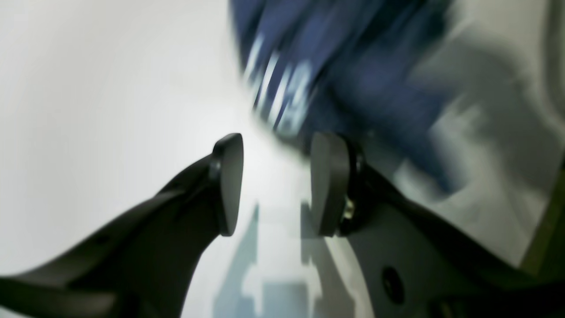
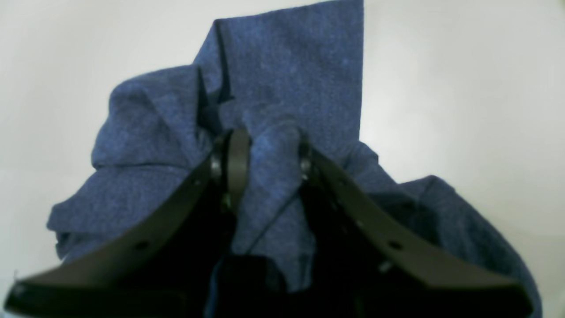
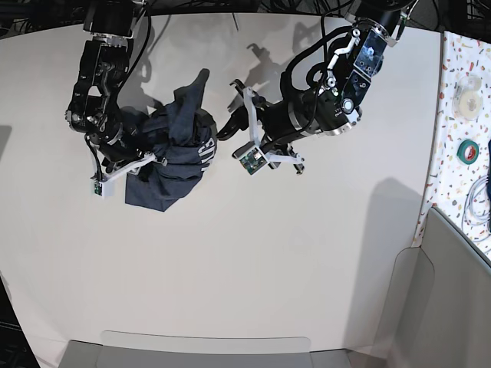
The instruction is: Layout the t-shirt on the table in an organized manner, then fold the t-shirt properly
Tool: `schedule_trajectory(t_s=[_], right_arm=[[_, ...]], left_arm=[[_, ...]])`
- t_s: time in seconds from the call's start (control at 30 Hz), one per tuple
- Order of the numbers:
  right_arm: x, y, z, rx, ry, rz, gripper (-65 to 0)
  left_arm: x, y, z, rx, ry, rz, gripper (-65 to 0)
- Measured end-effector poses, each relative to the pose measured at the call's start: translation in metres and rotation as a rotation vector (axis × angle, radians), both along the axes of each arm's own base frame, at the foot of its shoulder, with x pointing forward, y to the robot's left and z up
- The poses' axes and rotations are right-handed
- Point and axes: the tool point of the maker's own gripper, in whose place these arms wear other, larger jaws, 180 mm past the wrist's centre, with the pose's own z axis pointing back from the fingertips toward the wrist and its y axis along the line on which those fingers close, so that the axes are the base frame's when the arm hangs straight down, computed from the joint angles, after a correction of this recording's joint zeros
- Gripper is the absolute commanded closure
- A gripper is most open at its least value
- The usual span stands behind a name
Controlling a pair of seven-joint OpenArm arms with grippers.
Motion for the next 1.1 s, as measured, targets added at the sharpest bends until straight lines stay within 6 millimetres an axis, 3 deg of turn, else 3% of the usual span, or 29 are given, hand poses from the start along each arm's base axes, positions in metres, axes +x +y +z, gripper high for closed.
schedule_trajectory(t_s=[0.1, 0.23, 0.4, 0.57, 0.87, 0.97, 1.1], right_arm=[[0.002, 0.010, 0.000, 0.003, -0.003, 0.027, 0.0], [0.002, 0.023, 0.000, 0.018, -0.003, 0.055, 0.0], [0.002, 0.030, -0.004, 0.038, -0.002, 0.054, 0.0], [0.001, 0.055, -0.005, 0.062, 0.003, 0.105, 0.0], [-0.004, 0.088, -0.006, 0.084, 0.013, 0.179, 0.0], [-0.006, 0.089, -0.007, 0.087, 0.021, 0.183, 0.0], [-0.009, 0.092, -0.008, 0.091, 0.036, 0.194, 0.0]], left_arm=[[0.002, -0.003, 0.002, -0.015, -0.019, 0.001, -25.0], [0.011, 0.002, -0.003, 0.099, -0.138, 0.014, -23.6], [0.001, -0.024, -0.007, 0.136, -0.238, 0.026, -23.0], [-0.006, -0.028, -0.017, 0.182, -0.248, 0.014, -23.0], [0.007, -0.023, -0.029, 0.221, -0.245, 0.026, -22.8], [0.019, -0.020, -0.033, 0.228, -0.264, 0.042, -22.8], [0.019, -0.011, -0.048, 0.272, -0.280, 0.031, -22.8]])
